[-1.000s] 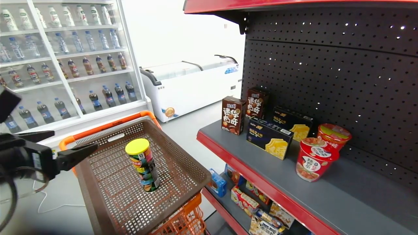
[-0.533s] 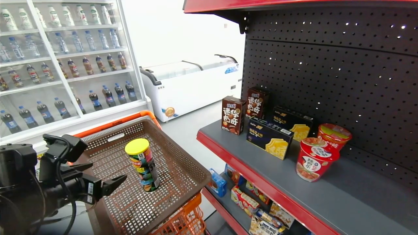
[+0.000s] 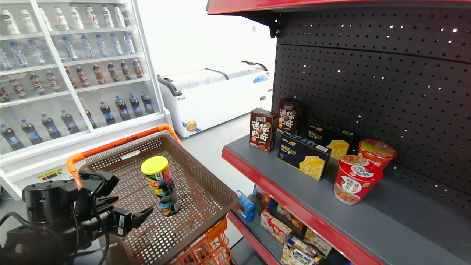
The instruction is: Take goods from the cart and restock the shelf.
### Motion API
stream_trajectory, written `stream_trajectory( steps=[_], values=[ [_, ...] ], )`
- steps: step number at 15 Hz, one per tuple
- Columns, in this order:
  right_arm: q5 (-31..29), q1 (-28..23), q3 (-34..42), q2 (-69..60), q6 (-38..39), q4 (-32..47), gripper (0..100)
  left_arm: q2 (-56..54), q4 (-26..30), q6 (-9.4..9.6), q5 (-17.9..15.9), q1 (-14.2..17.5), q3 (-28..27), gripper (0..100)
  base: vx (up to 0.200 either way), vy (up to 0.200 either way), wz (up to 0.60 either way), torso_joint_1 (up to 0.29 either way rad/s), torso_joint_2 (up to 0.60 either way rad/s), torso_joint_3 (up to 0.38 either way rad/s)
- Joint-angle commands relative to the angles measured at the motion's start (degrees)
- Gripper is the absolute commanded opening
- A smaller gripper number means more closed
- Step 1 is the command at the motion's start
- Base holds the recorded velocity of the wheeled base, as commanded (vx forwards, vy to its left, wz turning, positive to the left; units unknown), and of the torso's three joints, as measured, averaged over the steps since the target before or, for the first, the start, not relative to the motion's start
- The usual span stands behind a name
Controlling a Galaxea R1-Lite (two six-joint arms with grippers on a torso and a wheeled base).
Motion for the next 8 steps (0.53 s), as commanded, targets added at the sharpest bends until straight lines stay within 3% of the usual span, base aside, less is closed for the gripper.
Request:
stream_trajectory(
  steps=[1, 6, 8],
  values=[
    [0.0, 0.0, 0.0, 0.1, -0.1, 0.0, 100, 8.8, -4.9, 0.06, -0.1, 0.3, -0.6, 100, 0.000, 0.000, 0.00, 0.000, 0.00, 0.000],
    [0.0, 0.0, 0.0, 0.1, -0.1, 0.0, 100, 20.7, -16.5, 0.67, -1.3, 0.2, -5.4, 100, 0.000, 0.000, 0.00, 0.000, 0.00, 0.000],
    [0.0, 0.0, 0.0, 0.1, -0.1, 0.0, 100, 24.1, -17.3, 0.67, -1.3, 0.2, -8.1, 100, 0.000, 0.000, 0.00, 0.000, 0.00, 0.000]
  ],
)
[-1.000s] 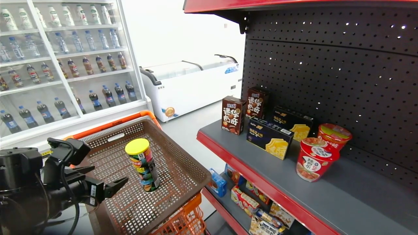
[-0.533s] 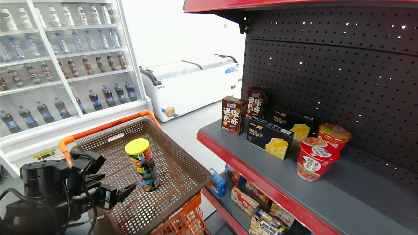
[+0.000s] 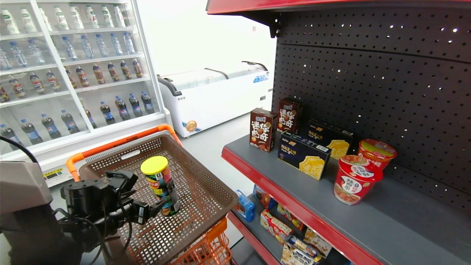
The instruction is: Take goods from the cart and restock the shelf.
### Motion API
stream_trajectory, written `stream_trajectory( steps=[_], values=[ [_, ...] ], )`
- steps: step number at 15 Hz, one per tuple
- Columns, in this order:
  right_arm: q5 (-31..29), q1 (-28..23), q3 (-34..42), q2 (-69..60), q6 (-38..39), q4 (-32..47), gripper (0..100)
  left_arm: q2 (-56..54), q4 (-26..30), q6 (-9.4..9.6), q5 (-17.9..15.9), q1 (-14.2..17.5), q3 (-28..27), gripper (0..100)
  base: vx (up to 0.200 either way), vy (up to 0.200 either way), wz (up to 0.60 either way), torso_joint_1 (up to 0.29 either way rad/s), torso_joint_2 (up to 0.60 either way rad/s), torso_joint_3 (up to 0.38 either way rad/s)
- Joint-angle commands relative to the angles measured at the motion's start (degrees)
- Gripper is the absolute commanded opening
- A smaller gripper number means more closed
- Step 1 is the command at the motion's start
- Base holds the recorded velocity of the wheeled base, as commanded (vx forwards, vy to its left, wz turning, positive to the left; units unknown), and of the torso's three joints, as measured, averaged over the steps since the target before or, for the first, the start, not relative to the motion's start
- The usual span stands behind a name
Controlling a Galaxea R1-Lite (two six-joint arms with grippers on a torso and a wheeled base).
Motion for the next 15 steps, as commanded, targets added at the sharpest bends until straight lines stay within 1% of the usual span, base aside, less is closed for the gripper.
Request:
stream_trajectory(
  steps=[1, 5, 6, 7, 8, 11, 12, 13, 15],
  values=[
    [0.0, 0.0, 0.0, 0.1, -0.1, 0.0, 100, 7.2, -1.4, -0.16, -0.1, 0.1, -4.6, 100, 0.000, 0.000, 0.00, 0.000, 0.00, 0.000],
    [0.0, 0.0, 0.0, 0.1, -0.1, 0.0, 100, 13.0, -2.4, -0.25, -0.6, -0.7, -11.5, 100, 0.000, 0.000, 0.00, 0.000, 0.00, 0.000],
    [0.0, 0.0, 0.0, 0.1, 0.0, 0.0, 100, 13.7, -2.6, 0.02, -2.5, -0.7, -12.5, 100, 0.000, 0.000, 0.00, 0.000, 0.00, 0.000],
    [0.0, 0.0, 0.0, 0.1, 0.0, 0.0, 100, 14.2, -2.6, 0.19, -5.0, -0.7, -12.9, 100, 0.000, 0.000, 0.00, 0.000, 0.00, 0.000],
    [0.0, 0.0, 0.0, 0.1, -0.1, 0.0, 100, 14.3, -2.5, 0.19, -5.7, -0.6, -13.3, 100, 0.000, 0.000, 0.00, 0.000, 0.00, 0.000],
    [0.0, 0.0, 0.0, 0.1, -0.1, 0.0, 100, 14.6, -2.3, 0.19, -5.8, -1.0, -13.9, 100, 0.000, 0.000, 0.00, 0.000, 0.00, 0.000],
    [0.0, 0.0, 0.0, 0.1, -0.1, 0.0, 100, 14.6, -2.3, 0.19, -5.8, -1.3, -14.1, 0, 0.000, 0.000, 0.00, 0.000, 0.00, 0.000],
    [0.0, 0.0, 0.0, 0.1, -0.1, 0.0, 100, 14.5, -1.8, 0.02, -5.5, -1.6, -14.8, 0, 0.000, 0.000, 0.00, 0.000, 0.00, 0.000],
    [0.0, 0.0, 0.0, 0.1, 0.0, -0.1, 100, 14.2, -2.3, 0.10, -5.3, -2.4, -13.3, 0, 0.000, 0.000, 0.00, 0.000, 0.00, 0.000]
  ],
)
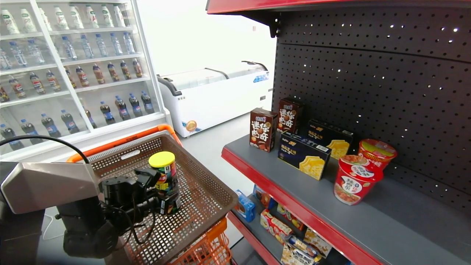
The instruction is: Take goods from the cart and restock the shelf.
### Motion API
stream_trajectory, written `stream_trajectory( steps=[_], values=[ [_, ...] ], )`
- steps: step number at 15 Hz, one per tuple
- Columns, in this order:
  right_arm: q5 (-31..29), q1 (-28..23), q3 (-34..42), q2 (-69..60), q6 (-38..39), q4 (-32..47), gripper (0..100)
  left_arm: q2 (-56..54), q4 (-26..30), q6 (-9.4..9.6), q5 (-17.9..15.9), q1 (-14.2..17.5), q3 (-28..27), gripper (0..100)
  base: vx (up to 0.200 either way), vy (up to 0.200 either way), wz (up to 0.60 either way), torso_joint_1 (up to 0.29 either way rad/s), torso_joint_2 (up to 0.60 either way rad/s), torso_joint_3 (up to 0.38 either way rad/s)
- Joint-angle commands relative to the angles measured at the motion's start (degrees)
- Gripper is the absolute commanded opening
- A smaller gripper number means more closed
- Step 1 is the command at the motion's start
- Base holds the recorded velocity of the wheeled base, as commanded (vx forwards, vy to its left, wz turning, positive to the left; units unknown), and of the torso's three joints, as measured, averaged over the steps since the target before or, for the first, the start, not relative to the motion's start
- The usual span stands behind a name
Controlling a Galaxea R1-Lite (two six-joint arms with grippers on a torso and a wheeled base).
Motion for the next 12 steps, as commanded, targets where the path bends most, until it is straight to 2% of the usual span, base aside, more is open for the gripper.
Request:
stream_trajectory(
  steps=[1, 3, 5, 7, 10, 11, 12],
  values=[
    [0.0, 0.0, 0.0, 0.1, -0.1, 0.0, 100, -1.3, -0.2, 0.02, 0.1, -0.4, 1.9, 0, 0.000, 0.000, 0.00, 0.000, 0.00, 0.000],
    [0.0, 0.0, 0.0, 0.1, -0.1, 0.0, 100, -8.3, -0.2, -0.42, 1.6, -0.7, 4.8, 0, 0.000, 0.000, 0.00, 0.000, 0.00, 0.000],
    [0.0, 0.0, 0.0, 0.1, 0.0, 0.0, 100, -16.9, 2.5, -1.30, 3.9, 0.1, 5.9, 0, 0.000, 0.000, 0.00, 0.000, 0.00, 0.000],
    [0.0, 0.0, 0.0, 0.1, 0.0, 0.0, 100, -29.2, 12.4, -2.53, 5.3, 1.3, 6.1, 0, 0.000, 0.000, 0.00, 0.000, 0.00, 0.000],
    [0.0, 0.0, 0.0, 0.1, 0.0, 0.0, 100, -50.6, 34.1, -7.54, 5.9, 0.8, 6.7, 0, 0.000, 0.000, 0.00, 0.000, 0.00, 0.000],
    [0.0, 0.0, 0.0, 0.1, 0.0, 0.0, 100, -54.5, 37.4, -7.89, 6.6, 0.6, 8.5, 0, 0.000, 0.000, 0.00, 0.000, 0.00, 0.000],
    [0.0, 0.0, 0.0, 0.1, -0.1, 0.0, 100, -60.5, 38.7, -7.72, 7.8, 0.6, 13.1, 0, 0.000, 0.000, 0.00, 0.000, 0.00, 0.000]
  ],
)
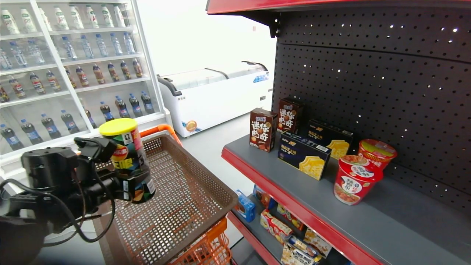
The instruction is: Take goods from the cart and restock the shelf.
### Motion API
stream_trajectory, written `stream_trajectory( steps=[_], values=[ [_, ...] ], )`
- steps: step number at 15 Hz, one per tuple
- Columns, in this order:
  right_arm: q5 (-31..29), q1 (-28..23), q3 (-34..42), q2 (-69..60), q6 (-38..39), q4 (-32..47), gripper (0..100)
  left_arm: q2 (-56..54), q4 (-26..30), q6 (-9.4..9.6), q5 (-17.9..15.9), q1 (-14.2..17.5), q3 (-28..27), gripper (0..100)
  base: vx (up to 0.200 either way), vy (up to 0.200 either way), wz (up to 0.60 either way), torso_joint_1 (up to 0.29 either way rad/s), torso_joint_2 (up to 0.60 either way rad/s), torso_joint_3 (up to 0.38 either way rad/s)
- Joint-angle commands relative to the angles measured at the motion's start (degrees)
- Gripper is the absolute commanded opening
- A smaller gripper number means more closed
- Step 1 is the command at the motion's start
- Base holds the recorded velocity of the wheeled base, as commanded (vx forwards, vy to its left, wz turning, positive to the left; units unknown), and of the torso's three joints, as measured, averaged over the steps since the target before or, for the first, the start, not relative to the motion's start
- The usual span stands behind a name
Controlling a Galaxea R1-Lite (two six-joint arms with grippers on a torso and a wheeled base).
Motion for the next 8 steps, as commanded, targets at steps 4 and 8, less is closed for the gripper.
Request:
stream_trajectory(
  steps=[4, 8],
  values=[
    [0.0, 0.0, 0.0, 0.1, -0.1, 0.0, 100, -36.0, 10.2, -1.83, 6.3, -1.4, 19.8, 0, 0.000, 0.000, 0.00, 0.000, 0.00, 0.000],
    [0.0, 0.0, 0.0, 0.1, -0.1, 0.0, 100, -52.5, 18.1, -0.24, 6.6, -1.2, 21.5, 0, 0.000, 0.000, 0.00, 0.000, 0.00, 0.000]
  ],
)
